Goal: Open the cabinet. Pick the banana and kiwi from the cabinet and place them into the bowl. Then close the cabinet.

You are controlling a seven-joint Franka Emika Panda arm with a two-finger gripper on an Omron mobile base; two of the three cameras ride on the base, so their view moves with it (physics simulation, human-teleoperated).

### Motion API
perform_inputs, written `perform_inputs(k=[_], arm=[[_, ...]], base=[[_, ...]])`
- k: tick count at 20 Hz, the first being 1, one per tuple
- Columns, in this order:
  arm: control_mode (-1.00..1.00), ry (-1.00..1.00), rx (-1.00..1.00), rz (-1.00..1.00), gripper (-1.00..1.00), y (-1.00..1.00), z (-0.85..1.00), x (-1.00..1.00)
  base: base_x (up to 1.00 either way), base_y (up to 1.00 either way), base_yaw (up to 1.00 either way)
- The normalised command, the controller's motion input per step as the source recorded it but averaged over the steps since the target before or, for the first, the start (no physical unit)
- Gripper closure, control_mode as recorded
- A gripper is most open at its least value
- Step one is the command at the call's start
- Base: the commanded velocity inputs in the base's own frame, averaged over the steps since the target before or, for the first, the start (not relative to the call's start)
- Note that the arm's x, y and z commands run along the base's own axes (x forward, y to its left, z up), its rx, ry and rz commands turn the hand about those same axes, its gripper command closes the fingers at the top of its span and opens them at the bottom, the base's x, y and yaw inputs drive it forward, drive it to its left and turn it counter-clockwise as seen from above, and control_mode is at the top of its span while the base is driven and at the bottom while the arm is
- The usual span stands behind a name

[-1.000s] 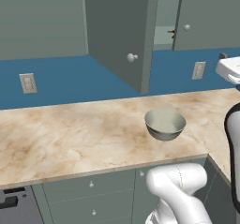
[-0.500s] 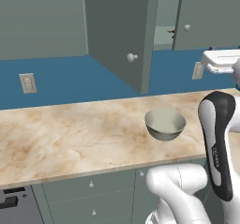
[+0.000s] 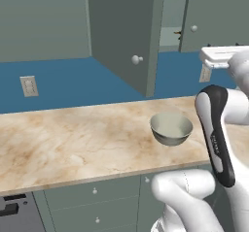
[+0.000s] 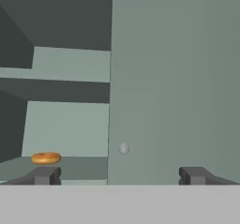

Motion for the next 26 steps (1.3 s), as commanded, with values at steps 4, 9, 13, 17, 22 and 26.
perform_inputs(k=[4, 9, 13, 17, 22, 26], arm=[[-1.00, 0.00, 0.00, 0.00, -1.00, -0.09, -0.09, 0.59], [-1.00, 0.00, 0.00, 0.00, -1.00, -0.15, -0.09, 0.65], [-1.00, 0.00, 0.00, 0.00, -1.00, -0.24, -0.01, 0.55], [-1.00, 0.00, 0.00, 0.00, -1.00, -0.09, 0.00, 0.55], [-1.00, 0.00, 0.01, 0.02, -1.00, -0.06, 0.00, 0.37], [-1.00, 0.01, 0.06, 0.06, -1.00, -0.07, 0.00, 0.23]], base=[[0.00, 0.00, 0.00], [0.00, 0.00, 0.00], [0.00, 0.00, 0.00], [0.00, 0.00, 0.00], [0.00, 0.00, 0.00], [0.00, 0.00, 0.00]])
